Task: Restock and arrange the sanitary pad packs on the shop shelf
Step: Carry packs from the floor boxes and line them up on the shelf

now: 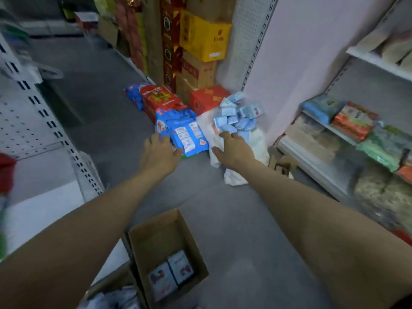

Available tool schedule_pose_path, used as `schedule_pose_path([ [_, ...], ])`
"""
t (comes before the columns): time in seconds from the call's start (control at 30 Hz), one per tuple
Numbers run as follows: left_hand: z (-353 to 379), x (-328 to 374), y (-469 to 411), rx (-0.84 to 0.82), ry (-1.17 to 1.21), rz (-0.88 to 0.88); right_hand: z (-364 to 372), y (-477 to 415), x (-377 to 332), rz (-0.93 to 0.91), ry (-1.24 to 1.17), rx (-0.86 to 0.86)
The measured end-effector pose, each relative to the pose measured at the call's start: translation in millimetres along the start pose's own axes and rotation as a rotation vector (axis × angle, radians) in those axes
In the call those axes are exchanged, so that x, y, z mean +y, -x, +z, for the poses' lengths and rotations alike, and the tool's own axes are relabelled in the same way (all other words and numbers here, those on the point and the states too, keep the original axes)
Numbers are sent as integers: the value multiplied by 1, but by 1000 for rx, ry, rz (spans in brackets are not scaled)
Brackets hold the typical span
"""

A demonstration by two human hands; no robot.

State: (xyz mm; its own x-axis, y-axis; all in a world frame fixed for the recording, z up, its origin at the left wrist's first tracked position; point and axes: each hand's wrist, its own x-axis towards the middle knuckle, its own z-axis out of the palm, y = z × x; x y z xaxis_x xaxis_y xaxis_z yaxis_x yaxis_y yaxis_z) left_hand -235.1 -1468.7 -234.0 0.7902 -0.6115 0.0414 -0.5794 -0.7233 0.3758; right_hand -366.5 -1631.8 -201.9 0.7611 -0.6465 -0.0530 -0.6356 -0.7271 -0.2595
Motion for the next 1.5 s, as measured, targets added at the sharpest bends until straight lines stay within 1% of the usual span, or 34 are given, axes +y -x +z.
schedule_pose_path([
  [0.1, 54, -23, -9, -87, -44, -77, 57, -18, 17, 1, -9, -115],
  [0.2, 111, -51, -7, -202, -9, -165, 124, -23, 29, 17, -20, -251],
  [0.3, 173, -84, 10, -315, 27, -234, 202, -21, 42, 18, -32, -384],
  [0.4, 242, -120, 36, -428, 64, -348, 288, -9, 48, 49, -55, -512],
  [0.53, 347, -173, 82, -572, 167, -527, 410, 19, 60, 167, -117, -670],
  [0.67, 450, -227, 135, -687, 279, -731, 527, 50, 87, 276, -216, -816],
  [0.73, 497, -251, 159, -732, 322, -814, 573, 62, 99, 350, -262, -852],
  [0.83, 557, -276, 186, -791, 372, -882, 629, 71, 117, 481, -343, -909],
  [0.93, 601, -286, 198, -733, 495, -1028, 677, 72, 133, 524, -373, -941],
  [1.03, 640, -293, 208, -668, 607, -1123, 713, 73, 144, 546, -433, -943],
  [1.17, 690, -300, 221, -529, 721, -1287, 751, 75, 155, 594, -482, -905],
  [1.27, 710, -295, 223, -399, 820, -1395, 768, 79, 160, 682, -572, -898],
  [1.3, 711, -292, 222, -343, 835, -1410, 772, 80, 160, 709, -604, -898],
  [1.37, 717, -292, 222, -289, 830, -1425, 778, 82, 160, 751, -651, -899],
  [1.5, 724, -300, 229, -239, 860, -1425, 788, 80, 162, 812, -698, -817],
])
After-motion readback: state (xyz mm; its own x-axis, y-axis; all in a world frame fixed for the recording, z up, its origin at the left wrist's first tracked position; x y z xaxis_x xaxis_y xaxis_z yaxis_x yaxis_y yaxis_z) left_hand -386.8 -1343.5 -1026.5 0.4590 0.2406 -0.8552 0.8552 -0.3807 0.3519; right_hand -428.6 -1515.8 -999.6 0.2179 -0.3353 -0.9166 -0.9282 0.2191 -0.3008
